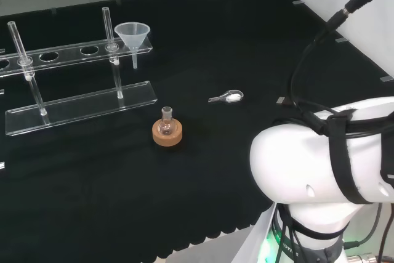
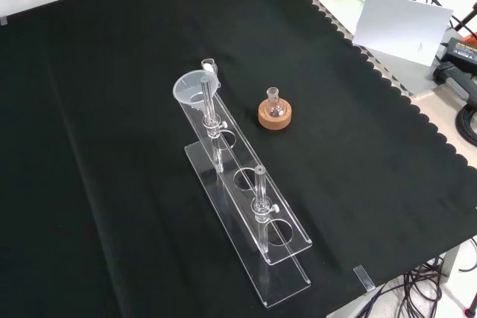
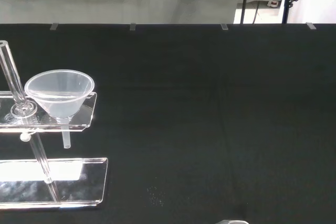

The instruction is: Pick up the funnel from the transparent funnel stand.

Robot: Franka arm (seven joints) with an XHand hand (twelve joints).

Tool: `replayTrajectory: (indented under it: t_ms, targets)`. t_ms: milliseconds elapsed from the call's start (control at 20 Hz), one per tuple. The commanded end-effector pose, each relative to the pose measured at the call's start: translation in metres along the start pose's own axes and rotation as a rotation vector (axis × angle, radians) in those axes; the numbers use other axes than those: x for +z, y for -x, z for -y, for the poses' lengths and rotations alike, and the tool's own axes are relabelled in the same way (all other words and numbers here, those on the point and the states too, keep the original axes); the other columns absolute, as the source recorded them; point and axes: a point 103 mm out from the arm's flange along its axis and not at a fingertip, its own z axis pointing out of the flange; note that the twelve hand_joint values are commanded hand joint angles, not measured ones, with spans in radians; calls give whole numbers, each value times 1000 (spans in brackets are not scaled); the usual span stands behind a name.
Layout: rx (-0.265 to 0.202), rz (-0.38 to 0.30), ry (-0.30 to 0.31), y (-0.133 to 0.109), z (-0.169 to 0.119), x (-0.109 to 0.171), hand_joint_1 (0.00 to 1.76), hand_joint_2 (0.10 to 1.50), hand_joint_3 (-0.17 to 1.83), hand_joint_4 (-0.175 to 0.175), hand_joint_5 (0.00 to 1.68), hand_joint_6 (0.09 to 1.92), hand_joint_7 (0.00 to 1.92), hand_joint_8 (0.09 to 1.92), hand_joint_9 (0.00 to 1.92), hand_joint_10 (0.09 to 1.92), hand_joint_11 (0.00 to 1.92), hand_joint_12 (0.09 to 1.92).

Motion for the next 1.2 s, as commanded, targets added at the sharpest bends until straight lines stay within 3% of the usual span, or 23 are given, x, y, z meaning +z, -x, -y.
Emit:
replayTrajectory:
  t_ms: [50, 250, 400, 500, 650, 800, 950, 1200]
  targets:
    - [-14, 7, 4, -3, -5, 1, 262, 546, 169, 57, 23, 87, 22, 87, 0, 115, 0, 87]
    - [-61, -7, -24, -12, -22, 4, 265, 539, 135, 61, 0, 87, 0, 87, 0, 87, 2, 87]
    - [-106, -1, -52, -21, -40, 6, 343, 544, 122, 44, 0, 87, 0, 87, 0, 87, 11, 87]
    - [-131, -8, -118, -25, -53, 10, 415, 561, 108, 30, 0, 87, 0, 87, 0, 87, 9, 87]
    - [-180, 23, -198, -31, -73, 15, 443, 576, 59, 51, 0, 87, 0, 87, 0, 87, 0, 271]
    - [-219, 40, -219, -35, -90, 20, 445, 577, 34, 55, 0, 87, 0, 87, 0, 87, 0, 368]
    - [-239, 35, -235, -37, -106, 26, 482, 583, 31, 30, 0, 87, 0, 87, 0, 87, 0, 385]
    - [-292, 99, -286, -45, -124, 38, 544, 583, 23, 2, 0, 87, 0, 87, 0, 87, 0, 457]
